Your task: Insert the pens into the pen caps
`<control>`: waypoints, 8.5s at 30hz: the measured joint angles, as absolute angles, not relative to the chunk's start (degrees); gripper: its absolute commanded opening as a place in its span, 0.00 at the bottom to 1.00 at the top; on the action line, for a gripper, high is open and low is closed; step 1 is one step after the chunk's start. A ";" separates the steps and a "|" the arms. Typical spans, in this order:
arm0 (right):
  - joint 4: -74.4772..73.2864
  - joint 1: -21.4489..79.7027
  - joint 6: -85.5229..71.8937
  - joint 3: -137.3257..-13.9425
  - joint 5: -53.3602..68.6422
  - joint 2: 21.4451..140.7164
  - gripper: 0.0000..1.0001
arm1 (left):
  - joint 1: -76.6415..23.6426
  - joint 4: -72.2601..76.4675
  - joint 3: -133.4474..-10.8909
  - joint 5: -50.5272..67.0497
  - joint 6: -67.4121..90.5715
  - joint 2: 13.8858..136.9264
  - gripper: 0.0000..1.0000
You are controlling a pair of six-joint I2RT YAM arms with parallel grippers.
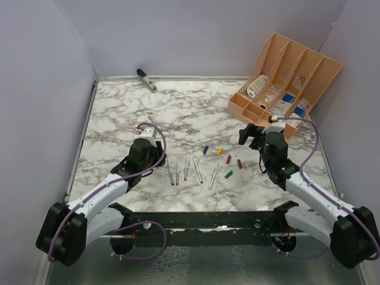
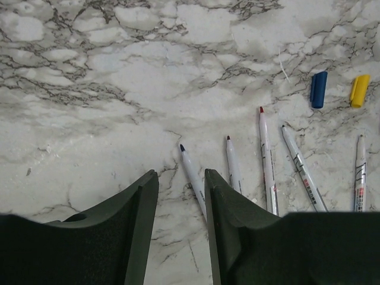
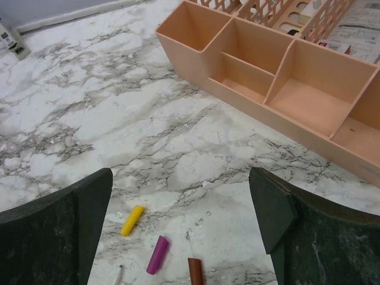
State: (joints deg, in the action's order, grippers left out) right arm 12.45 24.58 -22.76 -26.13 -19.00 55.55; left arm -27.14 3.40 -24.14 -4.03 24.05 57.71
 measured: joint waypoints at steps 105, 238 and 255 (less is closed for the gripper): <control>7.25 24.58 -19.70 -26.94 -22.85 36.45 1.00 | -47.70 -16.14 -32.82 -21.30 42.22 75.61 0.35; -10.87 47.66 -41.43 -61.28 -29.32 106.52 0.21 | -48.14 -0.38 -24.60 -17.82 13.76 51.66 0.00; -11.00 47.68 -39.40 -60.75 -29.19 105.47 0.01 | -48.14 1.06 -24.62 -17.82 13.91 52.45 0.00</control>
State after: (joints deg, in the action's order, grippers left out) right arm -11.00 47.68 -39.40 -60.75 -29.19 105.47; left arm -48.14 1.06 -24.62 -17.82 13.91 52.45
